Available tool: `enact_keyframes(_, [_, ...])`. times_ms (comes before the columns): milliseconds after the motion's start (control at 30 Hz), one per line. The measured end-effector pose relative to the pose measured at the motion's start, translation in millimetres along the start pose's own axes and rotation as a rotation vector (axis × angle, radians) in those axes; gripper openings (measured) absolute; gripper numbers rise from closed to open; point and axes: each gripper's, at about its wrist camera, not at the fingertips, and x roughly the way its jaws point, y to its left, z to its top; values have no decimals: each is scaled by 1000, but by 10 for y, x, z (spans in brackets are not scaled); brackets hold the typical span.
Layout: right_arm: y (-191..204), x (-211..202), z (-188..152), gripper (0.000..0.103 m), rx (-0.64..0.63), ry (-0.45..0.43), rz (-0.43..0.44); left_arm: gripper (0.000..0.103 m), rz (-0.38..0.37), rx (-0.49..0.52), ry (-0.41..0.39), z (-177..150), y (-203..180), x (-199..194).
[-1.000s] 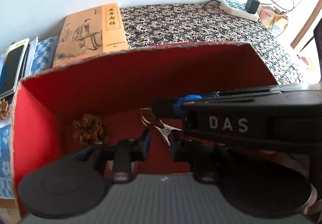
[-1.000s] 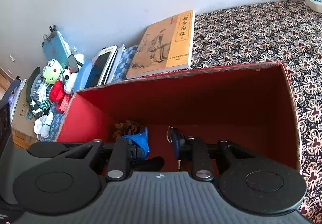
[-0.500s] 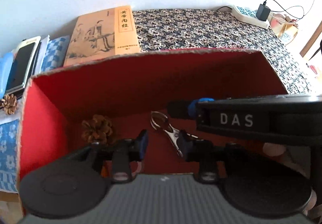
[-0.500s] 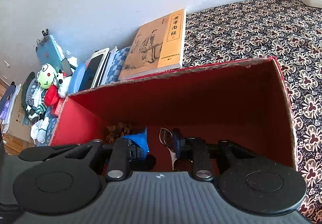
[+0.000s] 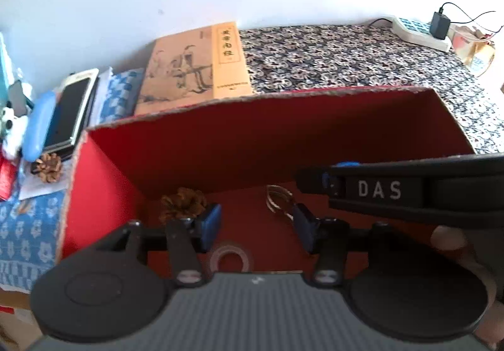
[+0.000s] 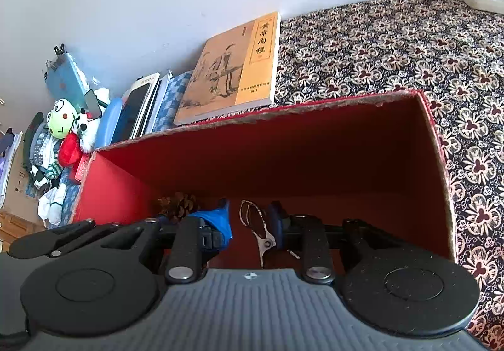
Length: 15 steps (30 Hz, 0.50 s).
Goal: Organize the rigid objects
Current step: 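Raise the open right gripper away from the clip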
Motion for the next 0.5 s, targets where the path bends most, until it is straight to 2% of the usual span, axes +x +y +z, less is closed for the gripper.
enact_keyframes(500, [11, -11, -9, 11, -8, -41, -54, 58, 56, -1, -12, -4, -27, 7])
